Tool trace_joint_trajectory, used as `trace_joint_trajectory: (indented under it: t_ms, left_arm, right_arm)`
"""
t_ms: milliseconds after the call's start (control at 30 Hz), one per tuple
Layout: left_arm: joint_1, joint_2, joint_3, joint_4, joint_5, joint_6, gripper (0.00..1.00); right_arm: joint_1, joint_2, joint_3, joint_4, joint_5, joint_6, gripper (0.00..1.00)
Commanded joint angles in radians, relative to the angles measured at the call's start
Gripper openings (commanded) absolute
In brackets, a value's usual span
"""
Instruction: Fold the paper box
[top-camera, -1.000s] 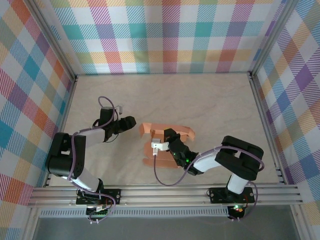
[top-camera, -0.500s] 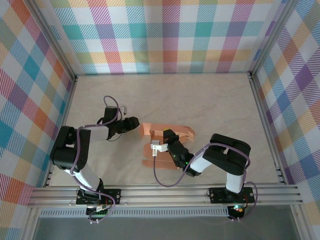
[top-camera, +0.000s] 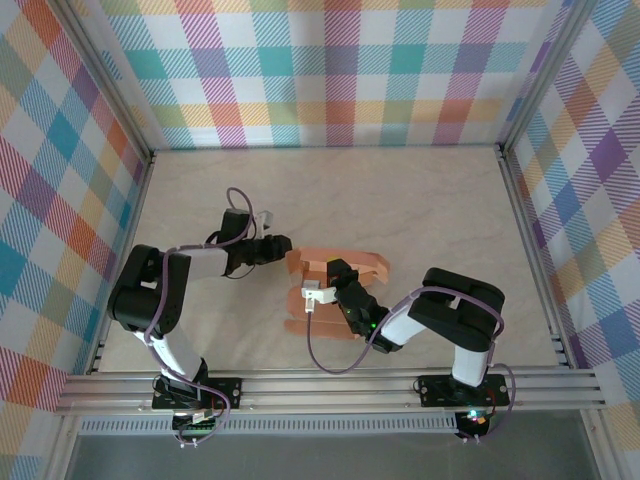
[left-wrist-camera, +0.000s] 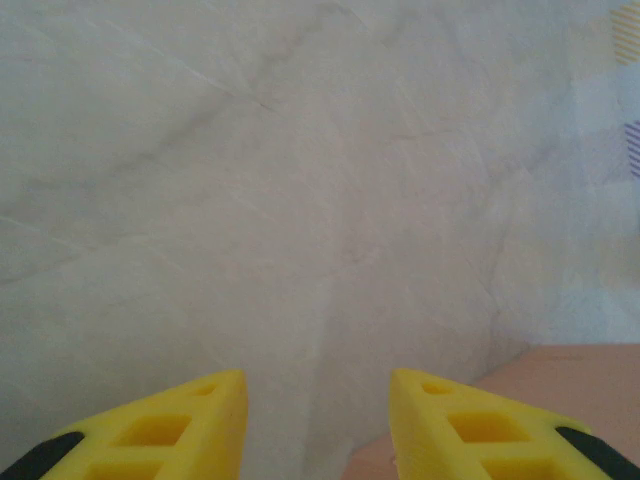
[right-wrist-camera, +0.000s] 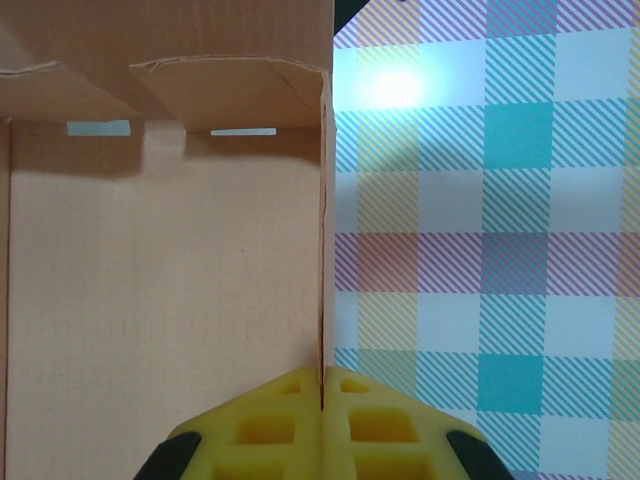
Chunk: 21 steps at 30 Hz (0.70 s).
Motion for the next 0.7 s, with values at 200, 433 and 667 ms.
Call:
trace_joint_trajectory:
  t_ms: [200,433,667]
  left_arm:
    - [-0.071,-0.123,-0.148,0.105,-0.002,0.043,0.38]
    - [-0.149,-0.239,-0.257,0.205,-0.128,0.106,0.36]
    - [-0.181,-0.266,-0.309,0.275,-0.156,0.19,0.36]
  right_arm:
    - [-0.004,-0.05,0.006,-0.136,-0.011,0.094,0.0]
    - [-0.012,-0.075,0.012,-0.201,-0.017,0.139,0.0]
    - [-0.012,-0.075,0.018,-0.214,-0.021,0.16,0.0]
